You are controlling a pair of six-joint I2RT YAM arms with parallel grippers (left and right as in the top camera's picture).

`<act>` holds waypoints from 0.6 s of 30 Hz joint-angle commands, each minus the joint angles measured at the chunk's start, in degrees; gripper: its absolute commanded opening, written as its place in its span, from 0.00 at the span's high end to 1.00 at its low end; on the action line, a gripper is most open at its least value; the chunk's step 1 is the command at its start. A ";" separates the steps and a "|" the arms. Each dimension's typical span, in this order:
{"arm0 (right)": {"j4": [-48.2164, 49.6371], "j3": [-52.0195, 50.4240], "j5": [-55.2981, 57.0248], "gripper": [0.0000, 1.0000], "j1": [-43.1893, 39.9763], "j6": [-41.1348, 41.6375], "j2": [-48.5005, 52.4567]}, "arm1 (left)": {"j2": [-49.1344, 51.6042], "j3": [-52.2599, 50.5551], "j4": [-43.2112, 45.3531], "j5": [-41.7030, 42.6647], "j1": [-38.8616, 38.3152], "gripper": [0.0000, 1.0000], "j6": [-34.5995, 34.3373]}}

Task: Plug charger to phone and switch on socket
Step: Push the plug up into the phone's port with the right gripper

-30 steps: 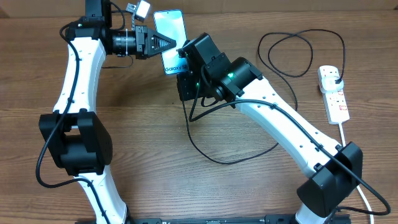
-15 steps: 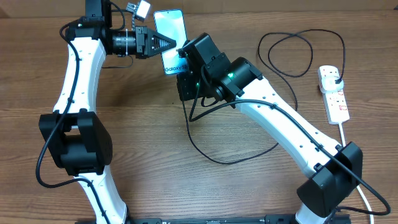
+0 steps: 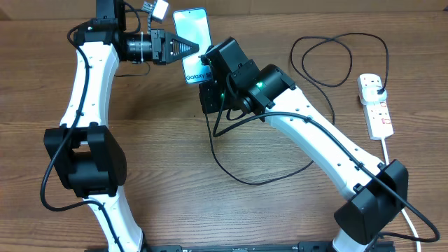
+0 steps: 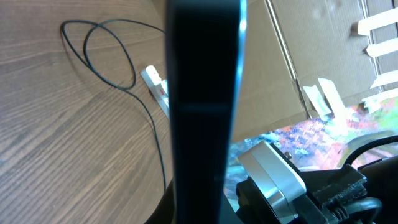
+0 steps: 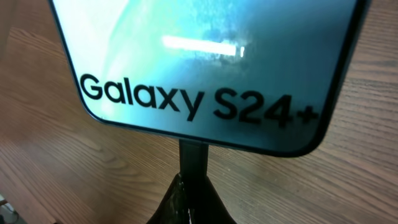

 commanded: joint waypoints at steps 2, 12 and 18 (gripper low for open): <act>-0.63 1.79 -1.60 0.96 -0.15 0.24 -2.47 | -0.85 0.87 2.23 3.52 0.55 0.96 2.23; -0.26 1.79 -1.62 0.96 -0.26 0.24 -6.10 | -0.85 0.87 2.78 7.37 0.70 0.96 3.30; -0.72 1.77 -1.86 0.96 -0.52 0.28 -6.14 | -0.85 0.87 2.97 10.60 0.70 0.96 2.99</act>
